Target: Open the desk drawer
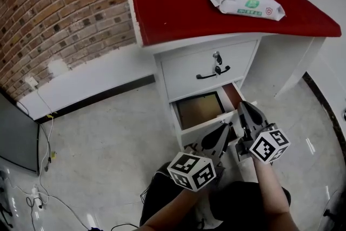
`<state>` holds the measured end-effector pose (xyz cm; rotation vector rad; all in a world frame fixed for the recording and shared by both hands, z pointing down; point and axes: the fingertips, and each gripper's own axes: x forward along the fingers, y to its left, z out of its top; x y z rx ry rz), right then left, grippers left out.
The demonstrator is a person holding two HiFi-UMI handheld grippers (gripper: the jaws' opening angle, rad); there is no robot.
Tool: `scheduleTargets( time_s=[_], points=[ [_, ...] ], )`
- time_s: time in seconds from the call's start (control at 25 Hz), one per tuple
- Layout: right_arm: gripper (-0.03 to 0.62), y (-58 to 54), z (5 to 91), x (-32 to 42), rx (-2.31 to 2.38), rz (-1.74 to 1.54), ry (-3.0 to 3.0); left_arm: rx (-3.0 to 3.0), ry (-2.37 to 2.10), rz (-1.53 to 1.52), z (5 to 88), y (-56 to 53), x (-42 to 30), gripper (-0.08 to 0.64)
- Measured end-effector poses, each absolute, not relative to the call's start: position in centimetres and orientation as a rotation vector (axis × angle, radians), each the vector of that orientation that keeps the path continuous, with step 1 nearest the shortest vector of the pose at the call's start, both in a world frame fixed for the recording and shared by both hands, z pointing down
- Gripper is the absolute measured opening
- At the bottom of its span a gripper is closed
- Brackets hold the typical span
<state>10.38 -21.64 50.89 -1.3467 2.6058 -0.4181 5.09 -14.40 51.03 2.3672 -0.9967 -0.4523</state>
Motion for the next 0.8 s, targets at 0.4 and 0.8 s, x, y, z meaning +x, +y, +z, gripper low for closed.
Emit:
scheduleTargets(
  time_s=[0.4, 0.8],
  points=[
    [0.014, -22.0, 48.8, 10.7, -1.332, -0.381, 2.574, 2.385, -0.947, -0.428, 51.0, -14.2, 6.4, 0.011],
    [0.014, -21.2, 49.9, 11.2, -1.316, -0.297, 2.624, 2.382, -0.916, -0.407, 52.4, -14.6, 8.4, 0.011]
  ],
)
